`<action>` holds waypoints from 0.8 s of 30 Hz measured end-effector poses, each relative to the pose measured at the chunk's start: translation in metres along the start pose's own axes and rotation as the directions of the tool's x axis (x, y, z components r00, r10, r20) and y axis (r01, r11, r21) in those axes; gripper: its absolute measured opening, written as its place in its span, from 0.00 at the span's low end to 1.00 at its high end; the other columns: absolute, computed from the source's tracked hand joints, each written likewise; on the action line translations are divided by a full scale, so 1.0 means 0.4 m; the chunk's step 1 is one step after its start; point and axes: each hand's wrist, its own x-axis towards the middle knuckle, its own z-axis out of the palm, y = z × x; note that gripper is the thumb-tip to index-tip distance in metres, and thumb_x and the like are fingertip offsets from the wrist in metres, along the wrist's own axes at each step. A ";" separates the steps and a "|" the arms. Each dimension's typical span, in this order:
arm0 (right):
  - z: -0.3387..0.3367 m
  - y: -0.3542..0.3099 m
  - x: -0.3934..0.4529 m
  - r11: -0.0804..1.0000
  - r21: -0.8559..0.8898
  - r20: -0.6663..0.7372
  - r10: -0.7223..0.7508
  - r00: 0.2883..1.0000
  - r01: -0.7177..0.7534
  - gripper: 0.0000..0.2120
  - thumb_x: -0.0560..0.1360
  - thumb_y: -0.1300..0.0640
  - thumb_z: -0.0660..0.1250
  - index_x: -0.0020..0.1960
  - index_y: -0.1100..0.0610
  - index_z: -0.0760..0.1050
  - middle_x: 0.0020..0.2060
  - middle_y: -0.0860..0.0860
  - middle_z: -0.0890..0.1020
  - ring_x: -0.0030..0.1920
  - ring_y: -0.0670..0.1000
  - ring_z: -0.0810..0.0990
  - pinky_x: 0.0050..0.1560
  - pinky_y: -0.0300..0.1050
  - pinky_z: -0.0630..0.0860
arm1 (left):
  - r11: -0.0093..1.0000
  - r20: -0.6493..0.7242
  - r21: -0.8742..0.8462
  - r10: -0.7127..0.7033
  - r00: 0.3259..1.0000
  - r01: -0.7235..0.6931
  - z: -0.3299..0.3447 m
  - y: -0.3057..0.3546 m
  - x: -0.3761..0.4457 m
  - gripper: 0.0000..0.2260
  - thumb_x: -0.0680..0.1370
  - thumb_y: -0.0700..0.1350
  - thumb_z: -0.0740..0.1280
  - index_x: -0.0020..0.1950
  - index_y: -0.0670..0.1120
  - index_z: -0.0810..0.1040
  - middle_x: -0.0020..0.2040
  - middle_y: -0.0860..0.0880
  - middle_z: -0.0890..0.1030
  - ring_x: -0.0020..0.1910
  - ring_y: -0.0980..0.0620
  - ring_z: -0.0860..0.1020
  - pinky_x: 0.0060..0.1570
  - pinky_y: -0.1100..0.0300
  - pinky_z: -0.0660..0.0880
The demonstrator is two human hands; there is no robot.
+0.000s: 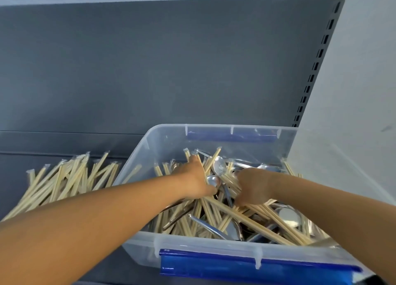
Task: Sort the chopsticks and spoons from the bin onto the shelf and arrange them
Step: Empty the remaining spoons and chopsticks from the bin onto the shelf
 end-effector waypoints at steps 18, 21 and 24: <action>-0.018 0.027 0.018 0.940 0.275 -0.059 0.226 0.972 -0.202 0.13 0.73 0.56 0.68 0.54 0.63 0.77 0.48 0.55 0.81 0.42 0.51 0.76 0.43 0.42 0.75 | 0.982 -0.022 -0.165 -0.094 0.995 0.089 -0.020 -0.002 0.022 0.10 0.76 0.43 0.66 0.53 0.39 0.72 0.41 0.45 0.73 0.37 0.49 0.74 0.31 0.61 0.68; -0.022 0.037 0.003 0.928 0.308 -0.053 0.236 0.970 -0.209 0.11 0.74 0.56 0.66 0.52 0.62 0.78 0.41 0.52 0.78 0.40 0.51 0.77 0.40 0.42 0.76 | 0.977 0.012 -0.195 -0.085 0.996 0.086 -0.022 -0.003 0.020 0.04 0.76 0.40 0.64 0.45 0.41 0.71 0.38 0.46 0.73 0.36 0.49 0.74 0.33 0.60 0.69; -0.017 0.048 0.001 0.859 0.474 -0.088 0.265 0.960 -0.194 0.08 0.74 0.58 0.65 0.52 0.59 0.75 0.43 0.52 0.81 0.42 0.51 0.80 0.47 0.46 0.79 | 0.975 0.033 -0.210 -0.066 0.997 0.071 -0.027 -0.011 0.023 0.04 0.75 0.40 0.64 0.47 0.40 0.73 0.38 0.45 0.74 0.36 0.49 0.74 0.34 0.60 0.71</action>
